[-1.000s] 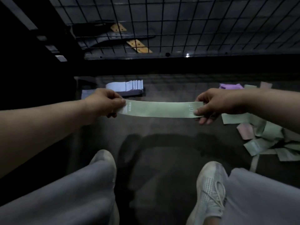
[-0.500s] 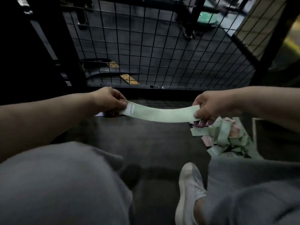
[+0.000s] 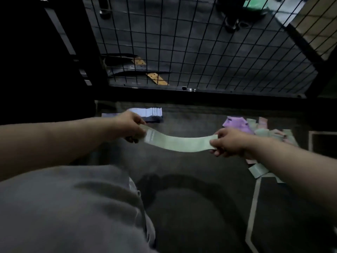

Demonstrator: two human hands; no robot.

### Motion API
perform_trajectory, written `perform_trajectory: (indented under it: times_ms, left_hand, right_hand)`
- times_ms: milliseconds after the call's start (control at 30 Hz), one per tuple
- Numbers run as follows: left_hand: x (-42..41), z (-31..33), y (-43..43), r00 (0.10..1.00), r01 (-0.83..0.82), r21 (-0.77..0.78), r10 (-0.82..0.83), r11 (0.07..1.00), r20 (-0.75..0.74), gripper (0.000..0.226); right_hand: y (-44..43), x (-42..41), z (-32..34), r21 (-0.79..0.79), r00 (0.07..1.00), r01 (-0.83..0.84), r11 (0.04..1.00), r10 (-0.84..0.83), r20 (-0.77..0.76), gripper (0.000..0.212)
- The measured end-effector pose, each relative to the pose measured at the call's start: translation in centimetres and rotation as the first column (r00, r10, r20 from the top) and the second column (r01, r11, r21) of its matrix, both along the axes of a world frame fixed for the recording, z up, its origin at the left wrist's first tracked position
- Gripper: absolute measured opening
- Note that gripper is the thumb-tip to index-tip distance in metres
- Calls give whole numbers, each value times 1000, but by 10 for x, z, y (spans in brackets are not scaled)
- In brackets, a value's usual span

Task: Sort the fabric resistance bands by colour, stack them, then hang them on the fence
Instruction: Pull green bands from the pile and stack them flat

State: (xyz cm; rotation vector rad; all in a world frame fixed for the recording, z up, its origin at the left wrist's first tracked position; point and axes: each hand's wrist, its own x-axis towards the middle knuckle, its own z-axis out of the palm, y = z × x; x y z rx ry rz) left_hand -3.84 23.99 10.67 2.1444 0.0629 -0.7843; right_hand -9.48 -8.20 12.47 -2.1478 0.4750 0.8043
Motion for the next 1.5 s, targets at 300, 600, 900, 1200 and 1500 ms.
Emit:
perform_trajectory:
  times_ms: [300,600,900,1200,1500]
  left_hand:
    - [31,-121,-20,956,-34,170,82,985,-282,8]
    - [29,-193,-43,892,-323,80,332,943,-309,17]
    - [31,-212,-44,952,-178,313,244,933,-186,7]
    - [37,-193,-53,998,-27,665,55,746,-21,52]
    - [17,-176,-86,988,-53,464,-20,884,150,43]
  right_hand:
    - [-18,12,-145,57,959,276,960,-270,-85,10]
    - [-25,24,-225,-8,900,422,907,-418,124,16]
    - [-71,21,-231,-379,982,173,909,-129,138,30]
    - [-114,33,-247,-567,993,97,818,-119,-1,47]
    - [-106,31,-230,-501,908,352,790,-160,386,32]
